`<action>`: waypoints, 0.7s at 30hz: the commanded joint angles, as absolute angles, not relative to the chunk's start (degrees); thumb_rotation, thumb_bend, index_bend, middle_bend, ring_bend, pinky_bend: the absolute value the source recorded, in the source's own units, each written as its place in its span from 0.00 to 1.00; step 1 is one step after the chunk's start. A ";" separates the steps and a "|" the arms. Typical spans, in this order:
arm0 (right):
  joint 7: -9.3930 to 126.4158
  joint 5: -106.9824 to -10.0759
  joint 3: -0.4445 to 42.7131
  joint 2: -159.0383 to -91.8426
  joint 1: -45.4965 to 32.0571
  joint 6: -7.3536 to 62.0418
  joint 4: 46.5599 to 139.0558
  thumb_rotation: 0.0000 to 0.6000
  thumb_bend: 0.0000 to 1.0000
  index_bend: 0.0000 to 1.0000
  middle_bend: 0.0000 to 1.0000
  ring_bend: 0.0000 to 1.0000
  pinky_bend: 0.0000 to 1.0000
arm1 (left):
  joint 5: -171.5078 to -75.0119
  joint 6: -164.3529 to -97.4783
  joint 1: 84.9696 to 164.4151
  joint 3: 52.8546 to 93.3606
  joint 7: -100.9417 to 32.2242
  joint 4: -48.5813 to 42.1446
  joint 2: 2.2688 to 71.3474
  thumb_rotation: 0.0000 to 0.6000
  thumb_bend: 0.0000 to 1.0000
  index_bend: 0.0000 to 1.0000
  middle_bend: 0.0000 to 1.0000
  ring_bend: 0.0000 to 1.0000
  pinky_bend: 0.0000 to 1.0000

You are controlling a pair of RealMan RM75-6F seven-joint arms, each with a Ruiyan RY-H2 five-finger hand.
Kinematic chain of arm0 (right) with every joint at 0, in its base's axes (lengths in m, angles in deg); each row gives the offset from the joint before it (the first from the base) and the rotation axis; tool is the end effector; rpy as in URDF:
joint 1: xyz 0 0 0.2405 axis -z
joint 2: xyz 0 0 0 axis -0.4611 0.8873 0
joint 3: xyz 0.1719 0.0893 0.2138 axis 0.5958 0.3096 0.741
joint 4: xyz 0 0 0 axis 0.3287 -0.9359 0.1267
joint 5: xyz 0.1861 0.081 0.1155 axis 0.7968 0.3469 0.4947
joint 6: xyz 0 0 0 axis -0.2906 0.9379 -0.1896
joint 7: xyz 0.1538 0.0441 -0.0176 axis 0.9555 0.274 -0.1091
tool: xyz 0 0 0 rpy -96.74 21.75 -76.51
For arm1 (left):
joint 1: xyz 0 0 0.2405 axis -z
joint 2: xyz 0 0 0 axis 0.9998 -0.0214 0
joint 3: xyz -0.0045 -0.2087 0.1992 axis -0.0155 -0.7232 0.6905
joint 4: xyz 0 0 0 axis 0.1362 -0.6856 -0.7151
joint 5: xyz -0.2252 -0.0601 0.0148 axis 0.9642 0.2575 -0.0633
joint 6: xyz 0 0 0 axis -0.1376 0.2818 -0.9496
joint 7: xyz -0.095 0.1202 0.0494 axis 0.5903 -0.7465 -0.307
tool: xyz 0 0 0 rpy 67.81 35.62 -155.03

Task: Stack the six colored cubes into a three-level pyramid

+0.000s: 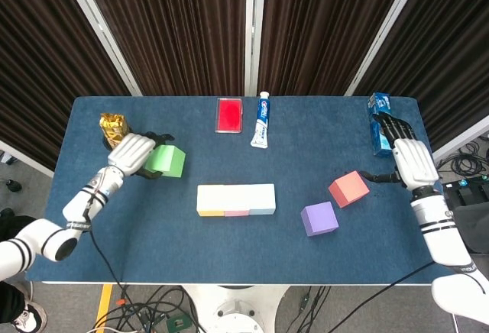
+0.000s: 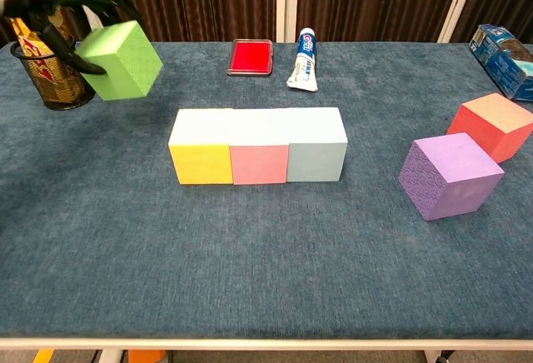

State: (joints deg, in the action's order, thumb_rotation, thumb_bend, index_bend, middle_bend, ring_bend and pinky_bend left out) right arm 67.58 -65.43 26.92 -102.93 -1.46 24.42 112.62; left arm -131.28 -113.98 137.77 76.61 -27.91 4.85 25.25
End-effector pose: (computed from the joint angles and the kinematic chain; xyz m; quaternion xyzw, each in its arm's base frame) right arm -0.2504 -0.3826 0.1626 0.5898 -0.4467 0.4745 0.4770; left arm -0.2029 0.4429 0.0577 -0.7445 -0.3961 -0.3548 0.4037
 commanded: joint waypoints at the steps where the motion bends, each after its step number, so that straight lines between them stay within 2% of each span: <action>1: 69.29 -66.42 27.27 -102.62 -2.03 23.74 111.83 1.00 0.00 0.00 0.02 0.00 0.00 | -103.27 -116.06 139.32 74.11 -50.39 27.77 15.08 1.00 0.28 0.20 0.58 0.23 0.37; 5: 71.65 -68.32 27.17 -102.11 -2.25 23.45 111.01 1.00 0.00 0.00 0.02 0.00 0.00 | -91.92 -124.38 142.36 75.37 -61.14 35.65 16.11 1.00 0.28 0.19 0.59 0.23 0.36; 9: 73.89 -70.08 26.91 -101.31 -1.80 24.18 110.58 1.00 0.00 0.00 0.02 0.00 0.00 | -85.09 -131.22 144.97 74.12 -66.81 41.99 18.38 1.00 0.28 0.18 0.59 0.23 0.35; 15: 76.55 -71.76 26.35 -99.59 0.07 26.58 110.70 1.00 0.00 0.00 0.02 0.00 0.00 | -81.42 -138.07 148.73 70.56 -71.77 47.36 21.19 1.00 0.28 0.18 0.59 0.24 0.34; 21: 78.66 -72.33 25.75 -98.59 1.74 28.25 110.45 1.00 0.00 0.00 0.02 0.00 0.00 | -76.70 -143.44 152.54 67.14 -75.71 48.23 26.48 1.00 0.28 0.18 0.59 0.24 0.32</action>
